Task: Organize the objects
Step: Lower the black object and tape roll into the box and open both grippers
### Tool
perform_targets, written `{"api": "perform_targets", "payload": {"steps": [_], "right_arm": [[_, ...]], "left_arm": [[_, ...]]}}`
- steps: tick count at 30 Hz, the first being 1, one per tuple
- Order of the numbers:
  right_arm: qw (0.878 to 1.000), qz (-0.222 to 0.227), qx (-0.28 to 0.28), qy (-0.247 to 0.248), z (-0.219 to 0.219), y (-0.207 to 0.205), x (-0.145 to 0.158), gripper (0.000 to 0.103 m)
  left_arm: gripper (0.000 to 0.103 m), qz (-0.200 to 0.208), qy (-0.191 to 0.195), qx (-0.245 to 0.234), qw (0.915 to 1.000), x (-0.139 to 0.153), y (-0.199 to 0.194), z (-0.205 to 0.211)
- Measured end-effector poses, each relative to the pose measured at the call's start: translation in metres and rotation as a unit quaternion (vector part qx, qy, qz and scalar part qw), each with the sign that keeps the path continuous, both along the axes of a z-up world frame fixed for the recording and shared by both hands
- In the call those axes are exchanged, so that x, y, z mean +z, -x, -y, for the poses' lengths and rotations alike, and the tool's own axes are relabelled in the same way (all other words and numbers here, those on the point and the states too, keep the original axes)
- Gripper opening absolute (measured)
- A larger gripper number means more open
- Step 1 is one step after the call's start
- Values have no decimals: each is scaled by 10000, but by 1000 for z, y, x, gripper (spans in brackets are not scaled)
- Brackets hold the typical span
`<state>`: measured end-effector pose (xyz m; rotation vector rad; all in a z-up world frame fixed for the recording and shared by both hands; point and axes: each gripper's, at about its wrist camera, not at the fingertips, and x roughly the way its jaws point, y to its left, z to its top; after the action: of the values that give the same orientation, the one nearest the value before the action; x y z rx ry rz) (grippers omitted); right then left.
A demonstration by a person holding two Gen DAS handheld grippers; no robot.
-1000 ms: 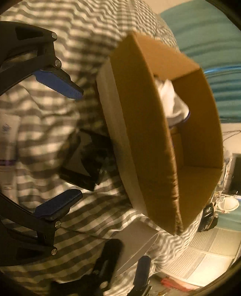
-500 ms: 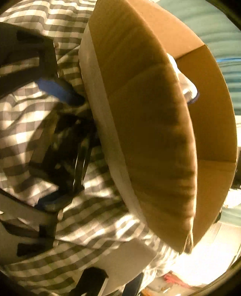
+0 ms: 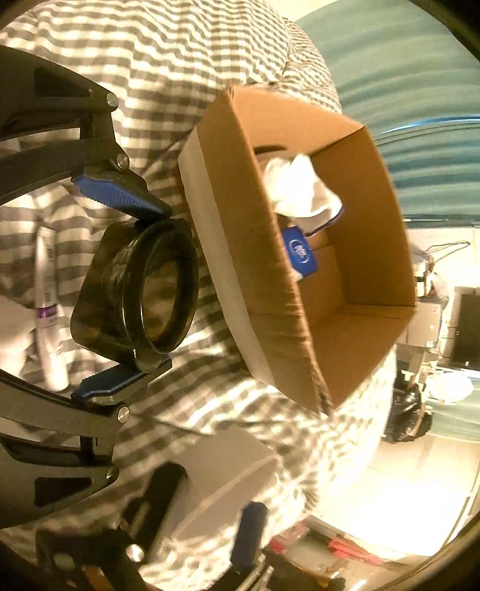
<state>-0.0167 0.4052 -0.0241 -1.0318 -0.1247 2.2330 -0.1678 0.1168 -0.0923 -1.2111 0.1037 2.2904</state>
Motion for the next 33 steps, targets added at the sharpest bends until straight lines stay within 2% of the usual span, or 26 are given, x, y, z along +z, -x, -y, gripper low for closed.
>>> {"api": "perform_targets", "payload": {"steps": [8, 11, 15, 19, 26, 33], "right_arm": [[9996, -77, 159, -213, 34, -4, 21, 82], [9990, -88, 243, -360, 44, -3, 33, 82], [9981, -122, 346, -494, 52, 3, 46, 82], [9977, -167, 452, -474, 51, 15, 56, 82], [9967, -321, 576, -471, 32, 51, 81, 82], [9961, -303, 600, -579, -9, 101, 96, 82]], "left_arm": [[75, -257, -174, 170, 9994, 34, -14, 44], [75, -252, -324, 211, 9989, 49, -10, 44], [75, -320, -376, 321, 9983, 62, -10, 66], [75, -390, -447, 378, 9975, 69, 1, 74], [75, -704, -369, 486, 9957, 93, 41, 78], [75, -928, -190, 659, 9933, 100, 107, 68]]}}
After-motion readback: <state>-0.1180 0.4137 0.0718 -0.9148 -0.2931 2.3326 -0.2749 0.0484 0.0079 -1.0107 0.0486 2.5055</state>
